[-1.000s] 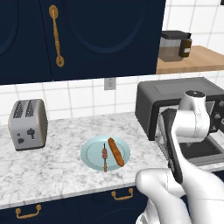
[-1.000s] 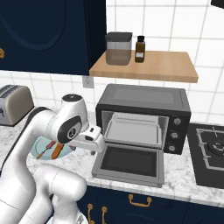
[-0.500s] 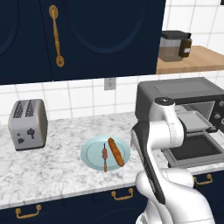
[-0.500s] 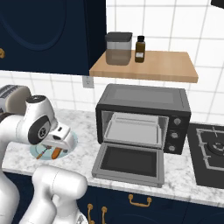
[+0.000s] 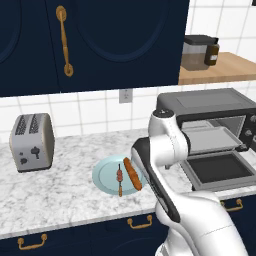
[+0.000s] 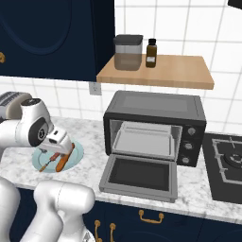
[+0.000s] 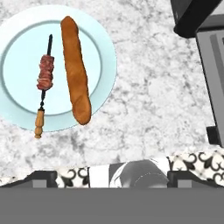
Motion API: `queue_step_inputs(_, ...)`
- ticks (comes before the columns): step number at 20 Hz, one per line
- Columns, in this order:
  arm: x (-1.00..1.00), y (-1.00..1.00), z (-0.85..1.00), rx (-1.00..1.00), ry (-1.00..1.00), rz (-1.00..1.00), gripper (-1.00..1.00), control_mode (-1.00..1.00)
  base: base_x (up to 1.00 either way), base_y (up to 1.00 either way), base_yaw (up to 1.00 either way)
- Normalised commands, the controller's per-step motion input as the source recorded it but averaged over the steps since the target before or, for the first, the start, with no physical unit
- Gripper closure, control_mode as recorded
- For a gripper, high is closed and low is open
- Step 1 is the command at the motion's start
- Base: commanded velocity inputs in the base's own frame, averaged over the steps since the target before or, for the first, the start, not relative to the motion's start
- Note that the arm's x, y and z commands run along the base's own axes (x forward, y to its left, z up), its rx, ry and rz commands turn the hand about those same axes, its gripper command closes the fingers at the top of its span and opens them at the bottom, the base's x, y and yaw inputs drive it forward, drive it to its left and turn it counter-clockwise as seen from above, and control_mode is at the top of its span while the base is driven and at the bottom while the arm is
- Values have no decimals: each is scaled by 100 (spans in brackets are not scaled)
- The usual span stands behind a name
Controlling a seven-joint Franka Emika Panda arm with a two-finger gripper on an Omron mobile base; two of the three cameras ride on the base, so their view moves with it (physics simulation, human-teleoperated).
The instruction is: Pick up the kebab skewer and baguette bread, and place them inside the toaster oven. Close the toaster oven door and start by setting the timer.
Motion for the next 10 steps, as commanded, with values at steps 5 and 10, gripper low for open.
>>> queue_step_inputs(5,37,17,-22,0,0,2,-100,-100,0,0,0)
queue_step_inputs(10,39,8,-28,1,0,2,-100,-100,0,0,0)
